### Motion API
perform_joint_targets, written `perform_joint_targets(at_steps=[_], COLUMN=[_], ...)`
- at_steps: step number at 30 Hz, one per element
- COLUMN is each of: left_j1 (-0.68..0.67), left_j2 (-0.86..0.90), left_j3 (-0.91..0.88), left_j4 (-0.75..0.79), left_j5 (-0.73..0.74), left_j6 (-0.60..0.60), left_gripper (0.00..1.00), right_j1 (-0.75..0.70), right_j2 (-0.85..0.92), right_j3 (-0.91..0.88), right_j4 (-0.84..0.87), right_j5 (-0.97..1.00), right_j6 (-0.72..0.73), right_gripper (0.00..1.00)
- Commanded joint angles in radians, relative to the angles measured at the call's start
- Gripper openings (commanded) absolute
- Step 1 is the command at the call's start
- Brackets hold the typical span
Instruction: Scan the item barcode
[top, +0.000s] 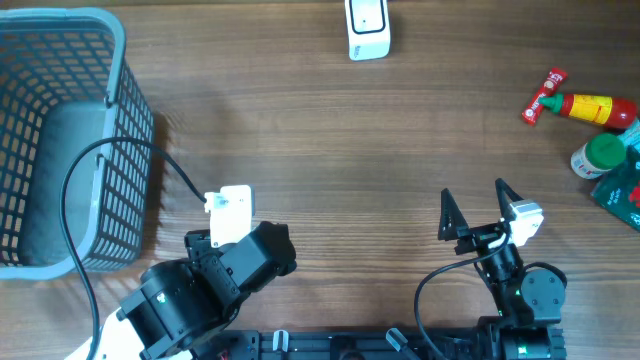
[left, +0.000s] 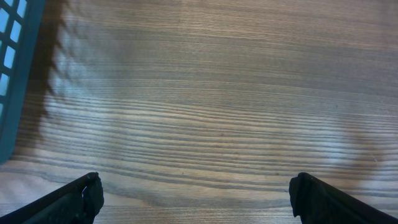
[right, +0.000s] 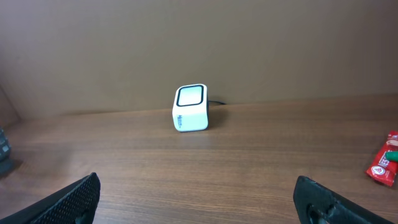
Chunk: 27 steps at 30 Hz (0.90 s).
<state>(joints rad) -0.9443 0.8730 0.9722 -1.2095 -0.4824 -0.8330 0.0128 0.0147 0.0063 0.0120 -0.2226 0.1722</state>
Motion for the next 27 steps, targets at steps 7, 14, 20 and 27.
perform_joint_targets(at_steps=[7, 14, 20, 27], left_j1=[0.216, 0.471, 0.671, 0.766], left_j2=[-0.091, -0.313, -0.541, -0.671], left_j3=[-0.142, -0.477, -0.622, -0.742], left_j4=[0.465, 1.069, 1.076, 1.208], left_j5=[-0.038, 0.302, 0.467, 0.468], left_j6=[0.146, 0.587, 0.587, 0.587], left_gripper=[1.00, 1.00, 1.00, 1.00], right_j1=[0.004, 0.004, 0.004, 0.004], right_j2=[-0.007, -0.007, -0.007, -0.007], right_j3=[-0.001, -0.001, -0.001, -0.001], right_j4=[0.003, 0.003, 0.003, 0.003], right_j5=[0.021, 0.021, 0.021, 0.021], right_j6=[0.014, 0.014, 0.013, 0.014], right_gripper=[1.00, 1.00, 1.00, 1.00])
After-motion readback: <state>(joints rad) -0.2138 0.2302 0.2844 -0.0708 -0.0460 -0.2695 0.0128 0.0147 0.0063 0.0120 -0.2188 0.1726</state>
